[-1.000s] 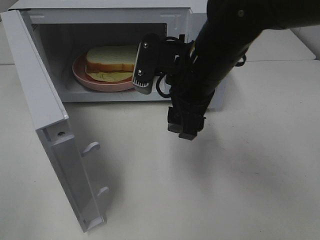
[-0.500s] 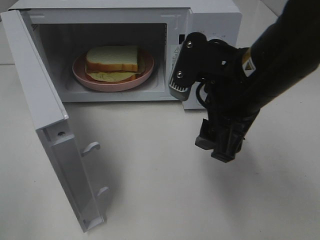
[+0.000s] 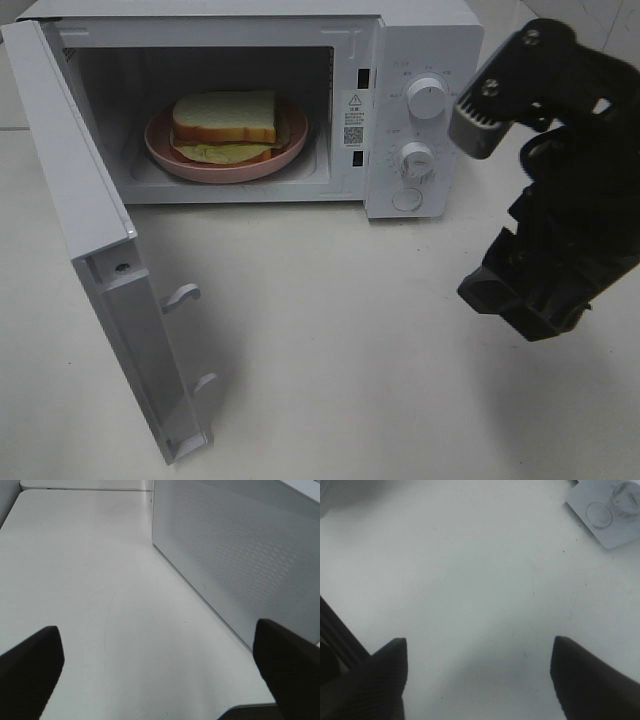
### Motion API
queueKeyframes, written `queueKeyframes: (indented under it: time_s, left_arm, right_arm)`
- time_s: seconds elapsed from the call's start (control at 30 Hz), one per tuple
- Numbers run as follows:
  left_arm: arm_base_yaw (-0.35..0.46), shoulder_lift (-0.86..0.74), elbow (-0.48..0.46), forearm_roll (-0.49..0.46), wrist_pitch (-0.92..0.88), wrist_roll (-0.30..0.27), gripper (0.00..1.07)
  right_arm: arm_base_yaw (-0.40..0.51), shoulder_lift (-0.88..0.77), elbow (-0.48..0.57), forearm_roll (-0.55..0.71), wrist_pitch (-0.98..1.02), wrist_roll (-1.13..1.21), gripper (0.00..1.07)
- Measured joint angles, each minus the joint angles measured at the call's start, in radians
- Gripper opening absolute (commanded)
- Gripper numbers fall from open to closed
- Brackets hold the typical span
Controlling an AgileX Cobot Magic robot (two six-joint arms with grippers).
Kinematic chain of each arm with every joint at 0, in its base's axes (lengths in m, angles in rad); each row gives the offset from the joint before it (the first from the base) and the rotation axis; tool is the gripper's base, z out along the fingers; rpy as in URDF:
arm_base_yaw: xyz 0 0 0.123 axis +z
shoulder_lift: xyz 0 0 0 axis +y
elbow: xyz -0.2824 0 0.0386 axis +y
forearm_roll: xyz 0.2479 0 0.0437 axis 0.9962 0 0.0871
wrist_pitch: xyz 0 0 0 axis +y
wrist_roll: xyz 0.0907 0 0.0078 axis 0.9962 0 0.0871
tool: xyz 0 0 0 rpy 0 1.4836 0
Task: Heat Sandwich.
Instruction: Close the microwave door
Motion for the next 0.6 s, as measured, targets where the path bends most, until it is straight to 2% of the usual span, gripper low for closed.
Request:
queueKeyframes:
  time_s: [0.6]
  left_arm:
    - [0.000,0.000,0.000,0.000,0.000,0.000,0.98]
  right_arm:
    - [0.000,-0.367,0.000,0.000,0.374,0.096,0.76]
